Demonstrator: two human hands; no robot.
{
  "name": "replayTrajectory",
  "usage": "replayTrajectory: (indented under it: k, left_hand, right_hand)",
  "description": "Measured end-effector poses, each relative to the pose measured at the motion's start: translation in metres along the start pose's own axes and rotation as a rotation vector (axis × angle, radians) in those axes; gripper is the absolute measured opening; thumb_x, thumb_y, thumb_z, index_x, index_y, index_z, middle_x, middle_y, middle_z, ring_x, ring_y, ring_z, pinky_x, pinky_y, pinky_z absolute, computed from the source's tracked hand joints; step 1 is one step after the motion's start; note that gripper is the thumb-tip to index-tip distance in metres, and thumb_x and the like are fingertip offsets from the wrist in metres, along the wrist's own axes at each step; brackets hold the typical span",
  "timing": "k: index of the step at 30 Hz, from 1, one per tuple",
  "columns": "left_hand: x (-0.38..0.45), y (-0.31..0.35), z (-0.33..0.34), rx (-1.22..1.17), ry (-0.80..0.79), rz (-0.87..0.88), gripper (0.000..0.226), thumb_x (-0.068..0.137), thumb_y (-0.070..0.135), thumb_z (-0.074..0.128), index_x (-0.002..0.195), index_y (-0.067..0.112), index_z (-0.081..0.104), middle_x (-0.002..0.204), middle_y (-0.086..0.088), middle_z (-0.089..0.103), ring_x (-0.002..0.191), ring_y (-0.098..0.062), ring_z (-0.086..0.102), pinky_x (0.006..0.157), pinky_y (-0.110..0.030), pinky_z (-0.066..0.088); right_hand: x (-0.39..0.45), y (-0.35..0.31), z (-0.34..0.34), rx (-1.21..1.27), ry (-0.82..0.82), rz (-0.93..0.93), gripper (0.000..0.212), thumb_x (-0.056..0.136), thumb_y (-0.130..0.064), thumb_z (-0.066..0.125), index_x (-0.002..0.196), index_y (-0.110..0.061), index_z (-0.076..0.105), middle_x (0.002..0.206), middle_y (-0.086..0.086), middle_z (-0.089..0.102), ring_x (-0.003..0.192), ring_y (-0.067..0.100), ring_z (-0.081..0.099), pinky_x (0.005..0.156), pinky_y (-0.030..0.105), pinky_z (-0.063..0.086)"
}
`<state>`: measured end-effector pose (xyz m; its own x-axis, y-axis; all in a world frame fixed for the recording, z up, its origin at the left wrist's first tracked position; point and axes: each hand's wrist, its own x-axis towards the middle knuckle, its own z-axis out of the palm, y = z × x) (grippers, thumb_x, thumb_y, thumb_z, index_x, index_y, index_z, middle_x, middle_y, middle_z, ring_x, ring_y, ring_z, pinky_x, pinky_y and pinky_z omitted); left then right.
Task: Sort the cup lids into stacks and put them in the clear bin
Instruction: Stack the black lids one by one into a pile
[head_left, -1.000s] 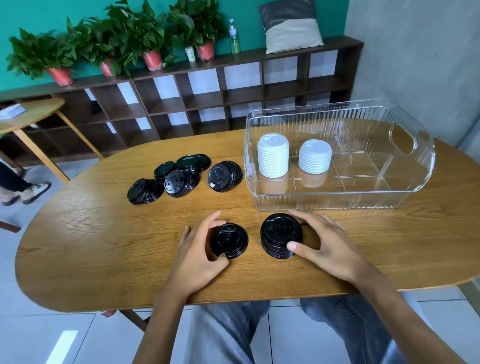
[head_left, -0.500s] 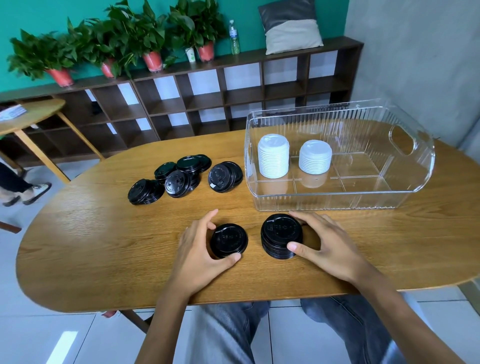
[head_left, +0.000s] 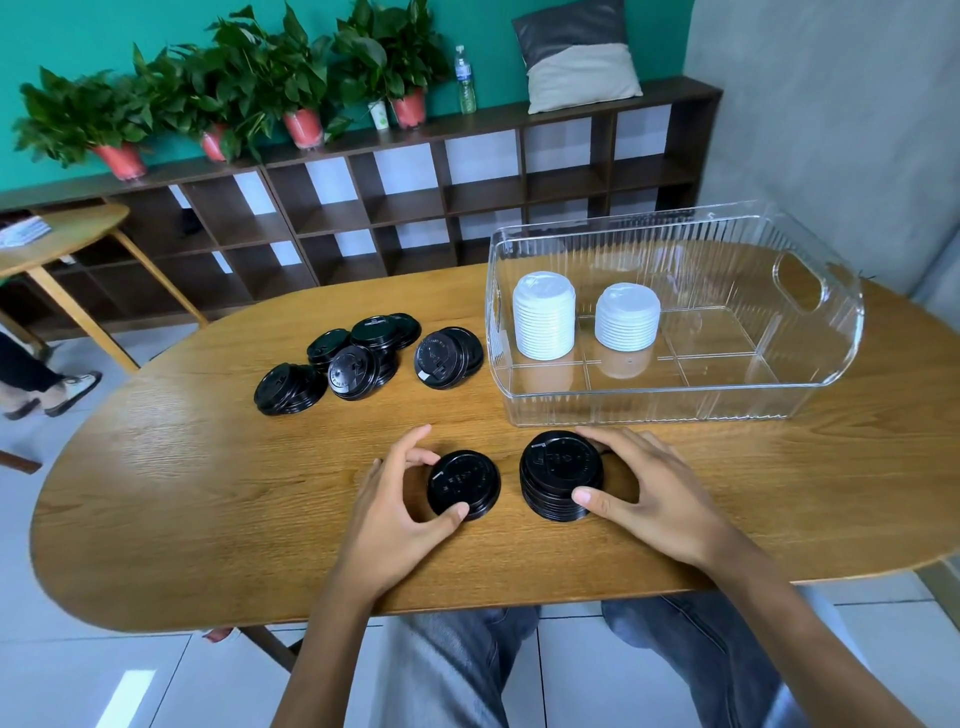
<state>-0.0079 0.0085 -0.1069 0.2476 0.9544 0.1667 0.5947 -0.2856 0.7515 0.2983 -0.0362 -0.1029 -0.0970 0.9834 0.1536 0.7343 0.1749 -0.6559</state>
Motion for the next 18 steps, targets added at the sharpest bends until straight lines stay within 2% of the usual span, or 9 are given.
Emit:
replayTrajectory:
  k: [4,10,13,18]
  left_hand:
    - [0.0,0.0,0.001,-0.106,0.057,0.042,0.083,0.068,0.063,0.077,0.137,0.067,0.033,0.124,0.028,0.06,0.125,0.0,0.055,0.114,-0.047,0.04]
    - [0.003,0.012,0.017,-0.428,0.219,0.181,0.076,0.076,0.04,0.084,0.142,0.045,0.046,0.127,0.006,0.069,0.124,-0.021,0.063,0.111,-0.035,0.046]
    - [0.011,0.031,0.04,-0.413,0.168,0.249,0.078,0.08,0.036,0.084,0.146,0.04,0.043,0.131,0.003,0.067,0.126,-0.025,0.062,0.11,-0.028,0.044]
    - [0.021,0.038,0.066,-0.265,0.023,0.286,0.078,0.084,0.038,0.082,0.149,0.045,0.039,0.136,0.013,0.065,0.13,-0.017,0.06,0.112,-0.032,0.044]
  right_hand:
    - [0.0,-0.002,0.0,0.004,-0.002,0.002,0.075,0.078,-0.079,0.047,0.144,-0.046,0.04,0.131,-0.029,0.052,0.124,-0.003,0.04,0.109,0.036,0.031]
    - [-0.002,0.0,-0.002,0.07,0.006,-0.009,0.068,0.085,-0.078,0.038,0.145,-0.045,0.041,0.128,-0.027,0.056,0.125,-0.001,0.044,0.111,0.043,0.032]
    - [-0.004,0.004,-0.001,0.185,0.046,0.014,0.06,0.09,-0.071,0.032,0.143,-0.046,0.044,0.123,-0.03,0.057,0.127,-0.005,0.044,0.114,0.044,0.031]
    - [-0.002,0.004,0.0,0.138,0.045,0.018,0.056,0.093,-0.068,0.029,0.142,-0.045,0.045,0.128,-0.029,0.058,0.127,-0.004,0.044,0.113,0.045,0.032]
